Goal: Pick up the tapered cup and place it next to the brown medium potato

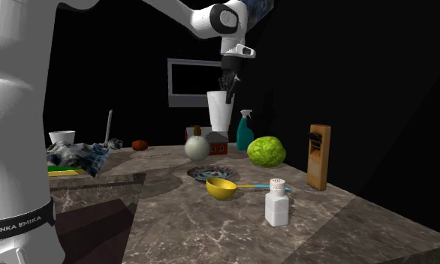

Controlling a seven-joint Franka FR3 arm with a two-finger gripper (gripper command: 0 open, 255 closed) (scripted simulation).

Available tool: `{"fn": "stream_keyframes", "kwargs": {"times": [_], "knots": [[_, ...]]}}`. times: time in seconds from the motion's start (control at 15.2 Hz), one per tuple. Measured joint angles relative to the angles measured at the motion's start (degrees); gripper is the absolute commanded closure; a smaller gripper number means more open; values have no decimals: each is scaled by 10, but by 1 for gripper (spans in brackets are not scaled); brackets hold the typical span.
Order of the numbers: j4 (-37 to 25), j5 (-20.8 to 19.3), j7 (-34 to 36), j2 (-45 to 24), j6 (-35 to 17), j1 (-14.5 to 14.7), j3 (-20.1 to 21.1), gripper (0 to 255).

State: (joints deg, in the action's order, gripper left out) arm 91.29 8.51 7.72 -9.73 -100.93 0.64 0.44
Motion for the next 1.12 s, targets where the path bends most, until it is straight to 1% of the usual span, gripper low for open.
{"fn": "stream_keyframes", "kwargs": {"times": [0.86,1.12], "knots": [[-118,-2,14,-15,103,-1,0,255],[-85,-4,48,13,92,20,14,255]]}}
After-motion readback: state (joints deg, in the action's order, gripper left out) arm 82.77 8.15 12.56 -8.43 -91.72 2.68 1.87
